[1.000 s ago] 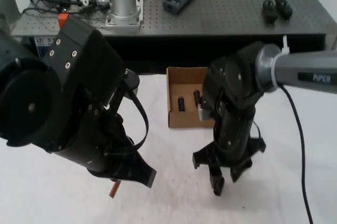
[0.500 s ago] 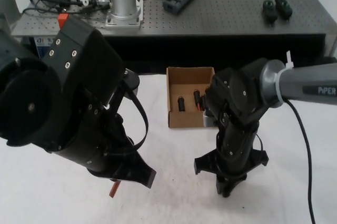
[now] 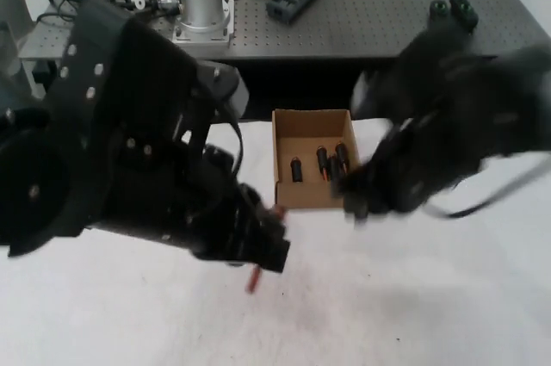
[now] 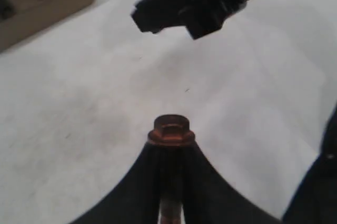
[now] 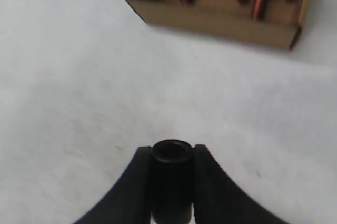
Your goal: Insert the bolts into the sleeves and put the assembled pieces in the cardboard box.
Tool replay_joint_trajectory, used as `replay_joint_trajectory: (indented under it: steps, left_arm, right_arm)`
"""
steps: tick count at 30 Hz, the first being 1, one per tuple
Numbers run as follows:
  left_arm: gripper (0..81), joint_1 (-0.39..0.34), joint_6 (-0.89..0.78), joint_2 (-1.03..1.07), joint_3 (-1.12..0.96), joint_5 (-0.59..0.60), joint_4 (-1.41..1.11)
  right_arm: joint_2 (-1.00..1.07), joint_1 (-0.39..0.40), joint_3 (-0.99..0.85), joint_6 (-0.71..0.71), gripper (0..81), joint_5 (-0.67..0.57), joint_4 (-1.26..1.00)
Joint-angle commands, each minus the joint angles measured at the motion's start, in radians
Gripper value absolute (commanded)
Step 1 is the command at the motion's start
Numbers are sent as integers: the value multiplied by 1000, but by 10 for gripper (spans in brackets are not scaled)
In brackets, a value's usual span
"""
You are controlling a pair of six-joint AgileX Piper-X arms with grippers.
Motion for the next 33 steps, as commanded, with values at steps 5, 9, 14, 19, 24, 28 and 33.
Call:
replay_joint_trajectory:
  steps: [5,9,14,19,24,28,33]
  left_arm:
    - [6,2,-238,-6,127,159,-441]
    - [6,4,-406,-6,190,122,-775]
    - [6,10,-429,-6,189,110,-835]
    - [6,10,-439,-6,189,85,-835]
    - [6,10,-452,-6,189,85,-835]
    - [6,10,-465,-6,189,89,-835]
    - [6,10,-473,-6,189,89,-835]
  right_arm:
    - [-236,-8,168,198,15,-252,-356]
    - [-344,-6,265,262,15,-314,-345]
    - [-449,-17,348,163,15,-331,-221]
    - [-419,21,363,94,15,-603,-152]
    - [-376,69,363,125,15,-612,-282]
    - [-341,86,363,143,15,-612,-359]
    - [-332,88,363,154,15,-608,-411]
